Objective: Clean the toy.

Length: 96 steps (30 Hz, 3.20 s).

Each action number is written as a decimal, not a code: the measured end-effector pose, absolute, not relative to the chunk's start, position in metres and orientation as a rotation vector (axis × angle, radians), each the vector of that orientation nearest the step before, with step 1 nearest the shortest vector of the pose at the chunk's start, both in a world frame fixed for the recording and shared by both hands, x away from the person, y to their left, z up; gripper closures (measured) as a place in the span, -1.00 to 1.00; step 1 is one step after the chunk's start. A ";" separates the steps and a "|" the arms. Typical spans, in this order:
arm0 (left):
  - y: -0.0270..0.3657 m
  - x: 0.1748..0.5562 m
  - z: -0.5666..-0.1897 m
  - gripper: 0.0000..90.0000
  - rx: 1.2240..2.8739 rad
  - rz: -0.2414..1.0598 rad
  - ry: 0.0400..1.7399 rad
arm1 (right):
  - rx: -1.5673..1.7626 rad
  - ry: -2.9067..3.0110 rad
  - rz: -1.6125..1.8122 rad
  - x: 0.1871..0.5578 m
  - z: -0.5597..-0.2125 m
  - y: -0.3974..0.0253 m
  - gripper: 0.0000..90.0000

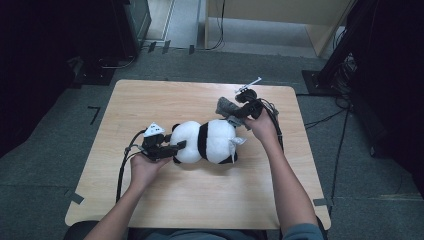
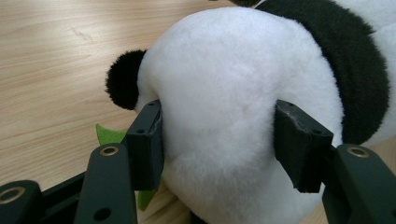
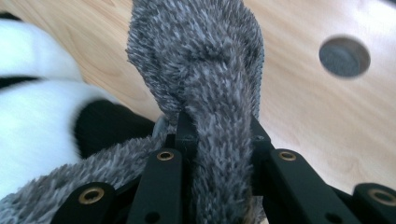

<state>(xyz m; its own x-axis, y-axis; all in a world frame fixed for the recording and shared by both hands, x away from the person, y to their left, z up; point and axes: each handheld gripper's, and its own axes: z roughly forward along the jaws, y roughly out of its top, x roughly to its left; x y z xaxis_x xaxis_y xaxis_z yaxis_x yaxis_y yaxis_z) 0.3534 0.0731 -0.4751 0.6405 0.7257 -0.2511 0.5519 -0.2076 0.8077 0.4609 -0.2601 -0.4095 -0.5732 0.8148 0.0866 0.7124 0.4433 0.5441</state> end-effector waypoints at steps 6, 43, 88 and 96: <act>0.074 0.353 -0.476 -0.10 1.881 0.221 1.011 | 1.420 2.485 0.784 0.459 -0.426 -0.277 0.66; 0.071 0.348 -0.469 -0.11 1.880 0.215 1.035 | 0.872 2.665 1.041 0.397 -0.387 -0.108 0.33; 0.071 0.352 -0.474 -0.23 1.898 0.242 1.018 | 1.165 2.401 1.005 0.385 -0.379 -0.256 0.63; 0.073 0.353 -0.475 -0.27 1.887 0.235 1.024 | 1.183 2.393 1.022 0.383 -0.372 -0.255 0.66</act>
